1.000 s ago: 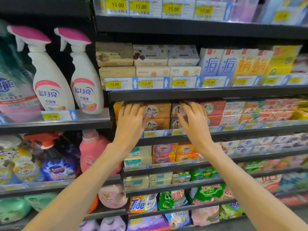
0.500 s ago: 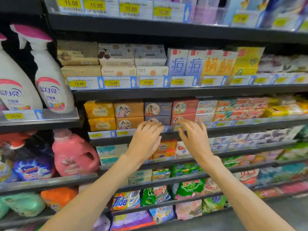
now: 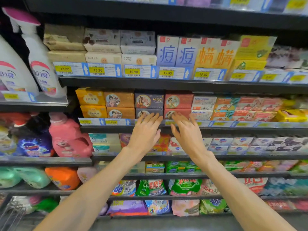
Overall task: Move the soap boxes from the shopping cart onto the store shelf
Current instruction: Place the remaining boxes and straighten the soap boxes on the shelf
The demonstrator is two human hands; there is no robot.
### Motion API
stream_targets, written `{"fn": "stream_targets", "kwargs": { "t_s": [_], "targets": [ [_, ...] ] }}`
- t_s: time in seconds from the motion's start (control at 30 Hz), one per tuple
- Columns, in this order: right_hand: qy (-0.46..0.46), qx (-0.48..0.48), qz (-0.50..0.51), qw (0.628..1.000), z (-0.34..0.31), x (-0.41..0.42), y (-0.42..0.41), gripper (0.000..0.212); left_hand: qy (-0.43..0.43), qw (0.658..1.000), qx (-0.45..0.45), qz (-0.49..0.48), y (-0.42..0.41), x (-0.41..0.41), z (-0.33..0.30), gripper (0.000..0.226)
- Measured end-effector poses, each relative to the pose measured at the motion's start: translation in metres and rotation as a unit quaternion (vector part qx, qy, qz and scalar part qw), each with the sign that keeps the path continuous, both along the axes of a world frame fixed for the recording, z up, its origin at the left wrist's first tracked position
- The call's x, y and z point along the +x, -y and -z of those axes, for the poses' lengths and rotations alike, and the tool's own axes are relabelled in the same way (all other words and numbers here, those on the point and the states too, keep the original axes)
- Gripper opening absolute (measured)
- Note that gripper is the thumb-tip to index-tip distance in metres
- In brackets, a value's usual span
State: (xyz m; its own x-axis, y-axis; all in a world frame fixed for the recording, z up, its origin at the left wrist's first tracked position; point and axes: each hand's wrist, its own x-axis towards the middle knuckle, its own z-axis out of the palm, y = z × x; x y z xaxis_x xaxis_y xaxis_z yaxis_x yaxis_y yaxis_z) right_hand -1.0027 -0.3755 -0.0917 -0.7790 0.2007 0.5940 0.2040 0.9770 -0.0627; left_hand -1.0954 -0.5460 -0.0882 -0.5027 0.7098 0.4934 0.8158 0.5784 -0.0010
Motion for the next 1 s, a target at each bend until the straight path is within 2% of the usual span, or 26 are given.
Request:
{"fn": "stream_targets", "kwargs": {
  "t_s": [0.17, 0.37, 0.6, 0.83, 0.9, 1.0],
  "targets": [
    [-0.058, 0.009, -0.046, 0.997, -0.007, -0.001, 0.000, 0.037, -0.038, 0.997, 0.060, 0.005, 0.002, 0.001, -0.001, 0.047],
    [-0.051, 0.005, -0.048, 0.998, -0.013, -0.014, -0.002, 0.039, -0.043, 0.998, 0.038, -0.005, -0.006, -0.005, -0.010, 0.056],
    [-0.059, 0.008, -0.051, 0.997, -0.009, -0.016, -0.001, 0.038, -0.043, 0.998, 0.051, -0.018, -0.012, 0.003, -0.008, 0.054],
    [-0.154, -0.013, -0.087, 0.984, -0.037, -0.027, 0.010, 0.030, -0.098, 0.980, 0.174, -0.026, 0.026, -0.024, -0.038, 0.035],
    [-0.145, -0.006, -0.065, 0.987, -0.049, -0.037, 0.013, 0.031, -0.105, 0.974, 0.194, -0.051, 0.033, -0.036, -0.049, 0.031],
    [-0.086, 0.001, -0.019, 0.996, -0.059, -0.053, 0.018, 0.040, -0.101, 0.976, 0.172, -0.088, 0.036, -0.051, -0.057, 0.032]
  ]
}}
